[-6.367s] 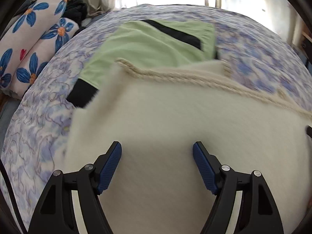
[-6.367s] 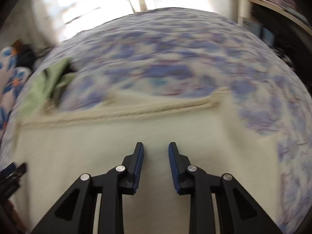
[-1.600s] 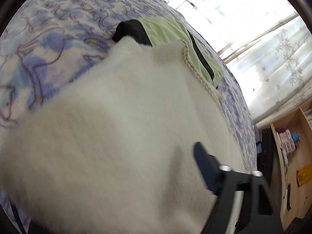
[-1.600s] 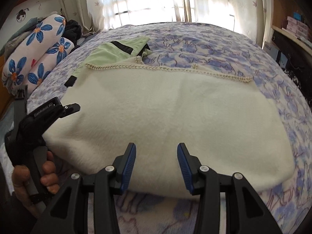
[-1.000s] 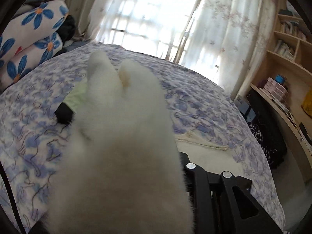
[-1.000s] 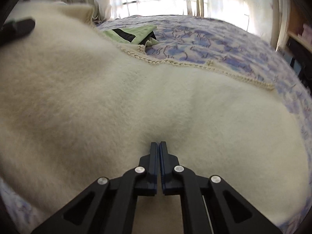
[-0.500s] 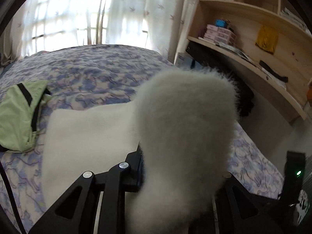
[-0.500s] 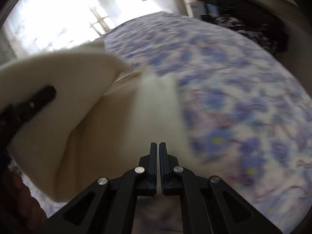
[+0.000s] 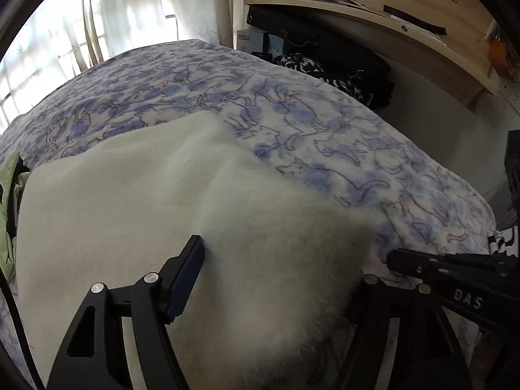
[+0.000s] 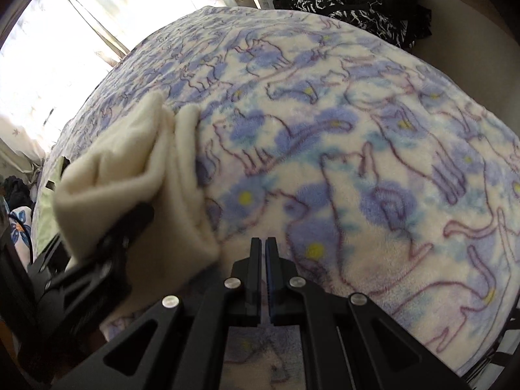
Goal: Fold large clothes
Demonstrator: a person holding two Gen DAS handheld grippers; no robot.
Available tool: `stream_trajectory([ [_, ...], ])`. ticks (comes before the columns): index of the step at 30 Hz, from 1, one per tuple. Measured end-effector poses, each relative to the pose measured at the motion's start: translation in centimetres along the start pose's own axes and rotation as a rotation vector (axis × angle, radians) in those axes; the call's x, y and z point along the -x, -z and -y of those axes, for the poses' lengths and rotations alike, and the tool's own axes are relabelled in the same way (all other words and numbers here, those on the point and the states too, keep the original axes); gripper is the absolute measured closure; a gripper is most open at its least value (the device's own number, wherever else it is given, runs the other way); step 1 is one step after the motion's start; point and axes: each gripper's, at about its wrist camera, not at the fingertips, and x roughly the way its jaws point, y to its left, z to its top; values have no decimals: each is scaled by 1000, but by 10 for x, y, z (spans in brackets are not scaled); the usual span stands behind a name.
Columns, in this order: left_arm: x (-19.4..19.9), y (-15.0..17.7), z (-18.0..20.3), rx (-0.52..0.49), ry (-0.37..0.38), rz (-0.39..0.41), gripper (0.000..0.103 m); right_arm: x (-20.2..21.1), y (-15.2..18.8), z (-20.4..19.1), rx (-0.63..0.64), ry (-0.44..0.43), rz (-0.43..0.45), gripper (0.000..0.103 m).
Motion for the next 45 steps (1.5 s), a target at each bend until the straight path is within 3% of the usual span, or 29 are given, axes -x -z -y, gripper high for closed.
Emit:
stream_trajectory([
  [4,42,-7,-6,27,36,2,31,17,-19,-5,14,-28,13,95],
  [8,91,-5,-33,119,-3,15,23,40,-44,-23,43,-109,21,69],
  [10,106,-2,-61,205,-40,2,21,47,-53,-37,66,-162,8,65],
  [14,101,11,-119,350,-161,-71,21,40,-67,-69,132,-250,-74,65],
  [17,84,29,-161,457,-197,-145,21,17,-71,-92,155,-285,-180,65],
  [21,69,42,-190,532,-184,-161,21,-26,-69,-107,166,-222,-305,65],
  [25,54,45,-203,573,-87,-173,20,-61,-73,-102,96,-228,-362,65],
  [27,45,42,-207,583,-53,-181,19,-68,-75,-101,95,-256,-346,78],
  [30,41,37,-206,571,-50,-185,20,-63,-77,-103,131,-268,-312,84],
  [34,50,29,-198,542,-33,-153,21,-14,-86,-102,194,-364,-178,86],
  [36,51,28,-188,512,-36,-137,21,0,-81,-97,213,-366,-133,86],
  [38,47,31,-177,468,-73,-145,21,-14,-67,-84,231,-315,-139,86],
  [40,40,34,-163,398,-132,-143,20,-47,-48,-72,239,-253,-199,84],
  [42,37,35,-149,310,-199,-146,19,-60,-38,-64,250,-265,-174,84],
  [45,39,33,-146,295,-206,-151,18,-50,-41,-70,248,-258,-169,78],
])
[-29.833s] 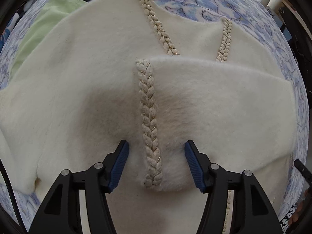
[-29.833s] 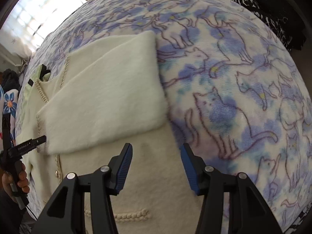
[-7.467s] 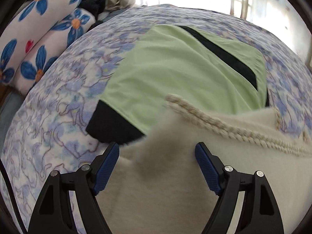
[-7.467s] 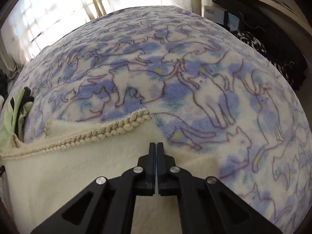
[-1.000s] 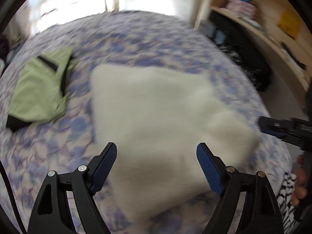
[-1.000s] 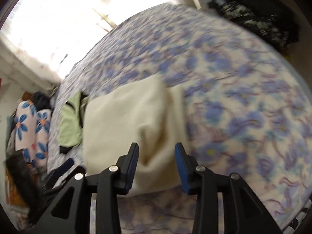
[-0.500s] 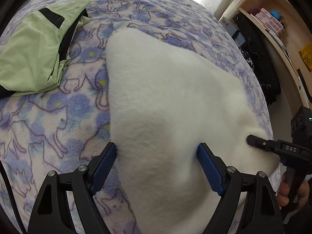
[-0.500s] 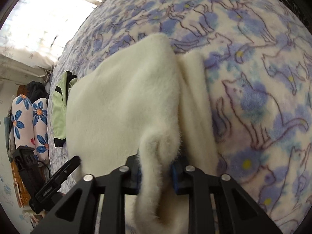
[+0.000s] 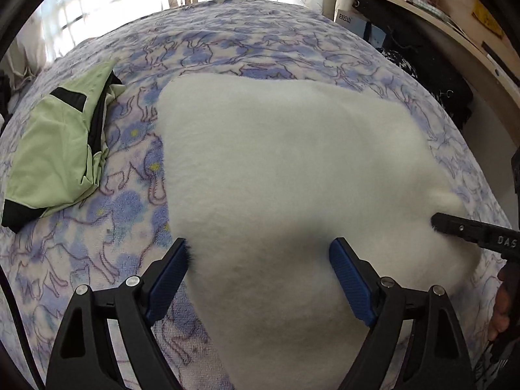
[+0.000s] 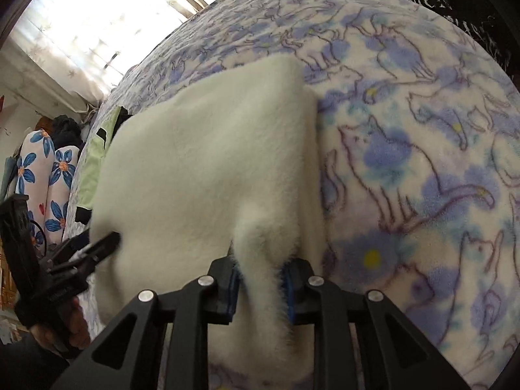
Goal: Fold large clothes
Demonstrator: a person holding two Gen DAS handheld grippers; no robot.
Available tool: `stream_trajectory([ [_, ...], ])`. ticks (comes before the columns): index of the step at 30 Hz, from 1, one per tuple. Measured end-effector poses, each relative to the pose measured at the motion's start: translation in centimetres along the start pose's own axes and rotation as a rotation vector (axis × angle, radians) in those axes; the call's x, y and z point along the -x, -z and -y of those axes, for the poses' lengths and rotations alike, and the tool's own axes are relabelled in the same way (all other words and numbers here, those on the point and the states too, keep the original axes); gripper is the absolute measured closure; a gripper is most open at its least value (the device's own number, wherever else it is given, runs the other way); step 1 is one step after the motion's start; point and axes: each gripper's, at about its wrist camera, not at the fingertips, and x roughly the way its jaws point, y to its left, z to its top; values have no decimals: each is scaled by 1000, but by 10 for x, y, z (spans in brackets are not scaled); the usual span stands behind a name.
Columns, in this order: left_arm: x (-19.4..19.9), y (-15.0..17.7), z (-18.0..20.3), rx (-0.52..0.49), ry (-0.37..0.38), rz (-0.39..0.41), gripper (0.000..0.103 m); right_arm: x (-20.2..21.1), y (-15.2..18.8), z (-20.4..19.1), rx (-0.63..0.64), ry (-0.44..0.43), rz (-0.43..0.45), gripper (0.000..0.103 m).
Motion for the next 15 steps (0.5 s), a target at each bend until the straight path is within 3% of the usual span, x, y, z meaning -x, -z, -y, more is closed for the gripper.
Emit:
stream_trajectory([
  [4,6,-11,-18,75,83,-53,18,17,-13,-1,-60,-51,-15,69],
  [6,10,-17,-26,110,118,-44,18,26,-24,2,-75,-66,6,63],
  [8,11,-25,-34,143,135,-31,16,26,-41,5,-69,-58,27,62],
  [13,-15,-50,-61,248,182,-82,16,-10,-90,19,-114,-20,1,62],
  [15,-28,-56,-71,302,200,-106,17,-26,-106,26,-156,-52,-18,62],
])
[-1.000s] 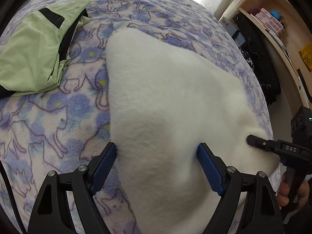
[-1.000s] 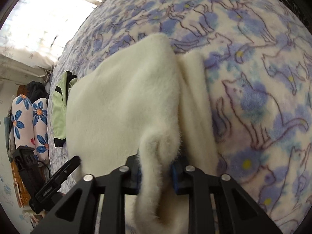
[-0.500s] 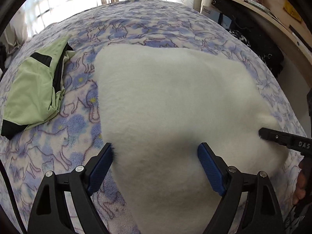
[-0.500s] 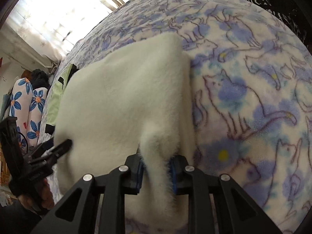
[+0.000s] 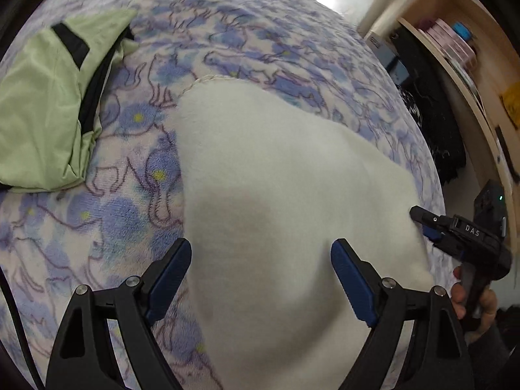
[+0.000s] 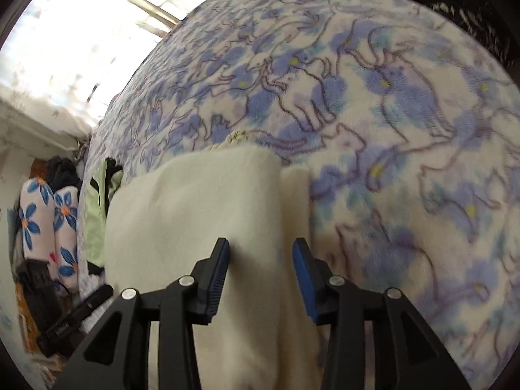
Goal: Fold large clothes
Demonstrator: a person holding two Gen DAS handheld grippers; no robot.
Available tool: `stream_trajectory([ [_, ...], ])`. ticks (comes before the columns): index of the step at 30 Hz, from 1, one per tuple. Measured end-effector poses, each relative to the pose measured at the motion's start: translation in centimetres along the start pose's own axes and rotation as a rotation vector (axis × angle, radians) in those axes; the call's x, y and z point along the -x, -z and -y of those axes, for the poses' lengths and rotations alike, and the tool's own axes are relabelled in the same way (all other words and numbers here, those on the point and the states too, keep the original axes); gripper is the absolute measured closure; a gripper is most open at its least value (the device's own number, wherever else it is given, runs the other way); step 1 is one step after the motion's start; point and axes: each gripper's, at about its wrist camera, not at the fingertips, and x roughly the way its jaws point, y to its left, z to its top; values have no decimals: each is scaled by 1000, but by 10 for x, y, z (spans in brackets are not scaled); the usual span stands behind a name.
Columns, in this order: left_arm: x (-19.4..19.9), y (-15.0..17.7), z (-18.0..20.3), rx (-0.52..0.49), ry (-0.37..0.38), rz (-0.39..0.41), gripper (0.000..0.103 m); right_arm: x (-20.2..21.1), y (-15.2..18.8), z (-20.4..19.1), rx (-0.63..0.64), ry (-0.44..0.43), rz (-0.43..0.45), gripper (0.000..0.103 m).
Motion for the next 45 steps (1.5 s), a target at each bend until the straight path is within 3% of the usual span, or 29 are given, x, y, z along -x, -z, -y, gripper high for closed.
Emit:
stream_trajectory([
  [1,-6,-5,-5,27,13,-19,18,-6,-6,1,-14,-19,-6,63],
  [3,-11,-11,-9,68,21,-27,20,-14,-14,-3,4,-9,-4,83],
  [5,-10,-11,-6,53,10,-23,22,-8,-14,-13,68,15,15,90],
  [9,-10,1,7,-47,-26,24,23,20,0,-15,110,36,110,90],
  [12,-14,4,16,-99,-69,41,22,-1,10,2,84,97,56,85],
  [16,-3,1,18,-72,-79,48,23,13,9,-11,68,146,101,82],
  [20,30,14,26,-79,-87,128,23,48,32,-37,147,238,229,82],
  [22,46,27,35,-102,-89,163,26,57,49,-48,184,215,239,82],
  [23,52,36,40,-109,-73,169,35,59,63,-58,214,187,226,82],
  [26,56,63,54,-127,-25,125,59,56,95,-80,288,147,181,82],
  [28,53,82,60,-134,-5,96,63,50,116,-91,330,150,159,82],
  [33,40,117,60,-136,-33,64,64,31,140,-79,346,245,111,82],
  [34,41,119,59,-140,-30,74,66,31,140,-73,342,274,120,88],
  [35,42,120,58,-140,-25,78,67,33,140,-65,340,291,132,103],
  [45,40,121,49,-104,-6,87,69,54,148,-33,300,388,197,103],
])
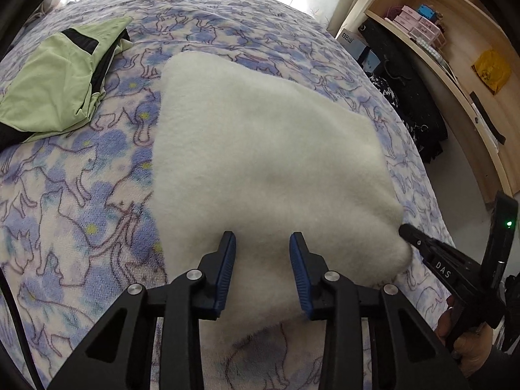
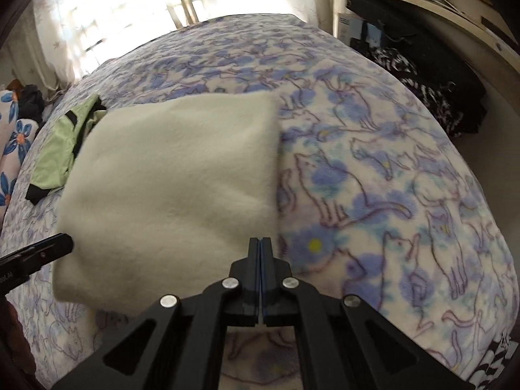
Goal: Fold large clothes
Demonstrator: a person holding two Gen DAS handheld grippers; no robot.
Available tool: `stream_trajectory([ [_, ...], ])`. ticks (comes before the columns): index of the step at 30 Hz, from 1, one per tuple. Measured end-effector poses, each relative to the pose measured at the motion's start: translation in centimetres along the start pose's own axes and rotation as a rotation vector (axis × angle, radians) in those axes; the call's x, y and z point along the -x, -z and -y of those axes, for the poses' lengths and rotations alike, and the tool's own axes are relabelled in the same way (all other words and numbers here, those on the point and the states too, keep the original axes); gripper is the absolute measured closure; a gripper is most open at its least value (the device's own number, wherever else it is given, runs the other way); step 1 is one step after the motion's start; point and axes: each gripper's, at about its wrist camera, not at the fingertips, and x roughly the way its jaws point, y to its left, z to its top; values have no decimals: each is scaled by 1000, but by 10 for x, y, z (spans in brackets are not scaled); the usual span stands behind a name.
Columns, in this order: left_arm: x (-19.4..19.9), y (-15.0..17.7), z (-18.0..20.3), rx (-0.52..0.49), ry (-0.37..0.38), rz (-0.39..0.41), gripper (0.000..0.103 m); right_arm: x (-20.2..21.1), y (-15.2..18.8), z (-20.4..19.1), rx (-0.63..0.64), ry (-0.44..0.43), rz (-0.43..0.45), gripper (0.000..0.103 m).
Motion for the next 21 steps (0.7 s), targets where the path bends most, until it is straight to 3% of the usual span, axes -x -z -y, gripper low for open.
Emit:
stream_trajectory([
  [10,-4,0,1,12,0,0,67,-17,4,9,-46,-11,-39,103],
  [21,14,-1,1,49,-12,-40,48,9,-4,2,-63,-16,-29,103],
])
